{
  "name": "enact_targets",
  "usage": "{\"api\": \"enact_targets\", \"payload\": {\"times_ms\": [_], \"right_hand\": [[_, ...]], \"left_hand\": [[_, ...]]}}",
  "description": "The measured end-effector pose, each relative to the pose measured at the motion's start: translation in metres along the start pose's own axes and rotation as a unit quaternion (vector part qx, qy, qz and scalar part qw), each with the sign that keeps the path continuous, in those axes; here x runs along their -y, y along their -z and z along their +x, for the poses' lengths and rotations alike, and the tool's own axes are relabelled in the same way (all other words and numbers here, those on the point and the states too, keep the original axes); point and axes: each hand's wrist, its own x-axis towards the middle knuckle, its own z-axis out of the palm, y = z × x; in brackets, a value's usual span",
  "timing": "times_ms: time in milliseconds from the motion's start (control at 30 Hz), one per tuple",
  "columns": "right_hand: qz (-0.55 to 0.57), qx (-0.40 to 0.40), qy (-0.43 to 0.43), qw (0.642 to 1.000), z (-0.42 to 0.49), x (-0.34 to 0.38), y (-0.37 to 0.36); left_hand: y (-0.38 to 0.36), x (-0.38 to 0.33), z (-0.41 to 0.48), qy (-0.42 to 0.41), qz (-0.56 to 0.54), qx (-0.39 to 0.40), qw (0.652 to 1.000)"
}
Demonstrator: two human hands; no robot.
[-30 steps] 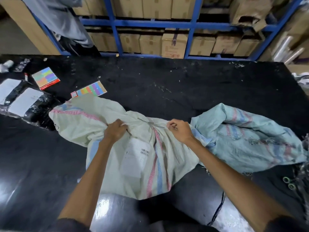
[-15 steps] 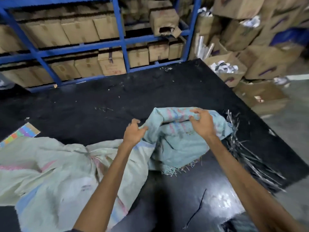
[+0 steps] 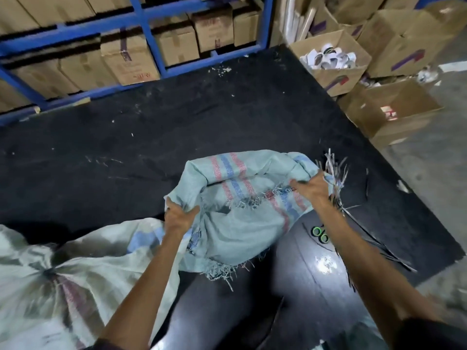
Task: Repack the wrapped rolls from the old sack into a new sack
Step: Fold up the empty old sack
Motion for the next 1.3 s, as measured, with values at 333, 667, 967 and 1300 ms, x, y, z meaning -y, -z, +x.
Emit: {"api": "enact_targets", "payload": {"times_ms": [333, 667, 967, 1300], "right_hand": [[0.042, -0.032, 0.062, 0.997, -0.021, 0.025, -0.003], [0.01, -0.049, 0.219, 0.974, -0.11, 0.09, 0.032], [0.108, -0.126, 0.394, 0.904, -0.208, 0.16, 0.057], [-0.004, -0.158, 0.667, 0.728, -0.364, 0.196, 0.023]], "left_hand": [[0.022, -0.034, 0.004, -0.018, -0.032, -0.102, 0.994], [0.11, -0.083, -0.091, -0.13, -0.148, -0.144, 0.97], [0.186, -0.073, -0.153, -0.164, -0.27, -0.148, 0.937], [0.274, -0.096, -0.239, -0.318, -0.589, 0.229, 0.707]]}}
